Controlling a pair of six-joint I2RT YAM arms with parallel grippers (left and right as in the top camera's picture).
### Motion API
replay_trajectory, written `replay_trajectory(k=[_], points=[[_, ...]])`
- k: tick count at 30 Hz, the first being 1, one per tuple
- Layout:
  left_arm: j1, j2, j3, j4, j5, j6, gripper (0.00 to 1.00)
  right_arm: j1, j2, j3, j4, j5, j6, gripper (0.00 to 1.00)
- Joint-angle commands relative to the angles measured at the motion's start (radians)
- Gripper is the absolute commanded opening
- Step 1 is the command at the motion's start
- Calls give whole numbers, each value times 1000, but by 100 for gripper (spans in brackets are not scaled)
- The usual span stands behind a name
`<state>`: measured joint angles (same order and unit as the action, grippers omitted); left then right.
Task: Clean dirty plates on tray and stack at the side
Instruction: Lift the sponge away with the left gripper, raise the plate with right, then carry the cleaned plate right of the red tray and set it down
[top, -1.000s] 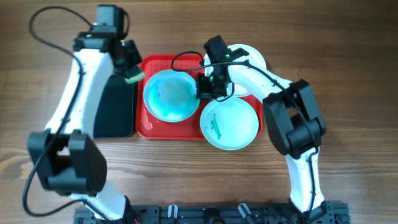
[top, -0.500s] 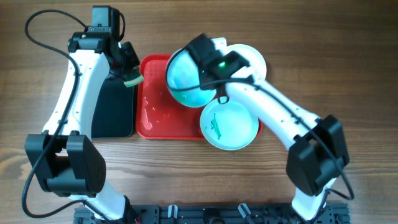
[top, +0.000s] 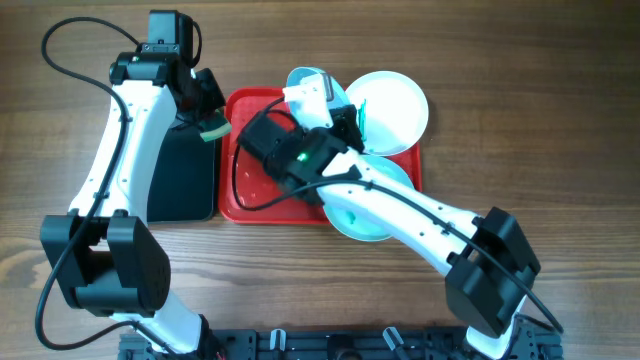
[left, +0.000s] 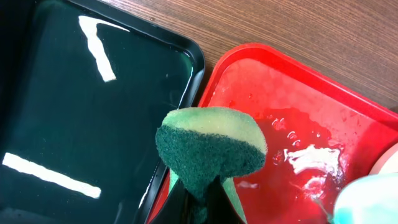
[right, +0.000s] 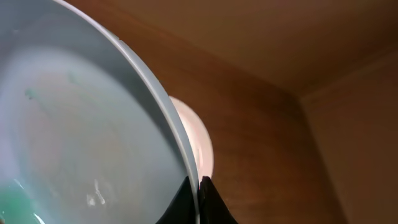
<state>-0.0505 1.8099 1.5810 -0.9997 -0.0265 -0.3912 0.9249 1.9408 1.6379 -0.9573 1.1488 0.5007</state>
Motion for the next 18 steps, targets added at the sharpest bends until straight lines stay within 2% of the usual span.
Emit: replay_trajectory(k=[1,6,12,18], points=[[-6,10,-7,-1,19,-6,4,47,-18,2,-2,183,19,4],[-6,10,-7,0,19,-7,4,76,-19,2,-3,153,23,4],[-6,10,-7,-1,19,-6,4,8,-63,2,-27,-356,27,4],[-11,10,-7,0,19,-6,4,-196,-161,2,-31,-798,-22,4]])
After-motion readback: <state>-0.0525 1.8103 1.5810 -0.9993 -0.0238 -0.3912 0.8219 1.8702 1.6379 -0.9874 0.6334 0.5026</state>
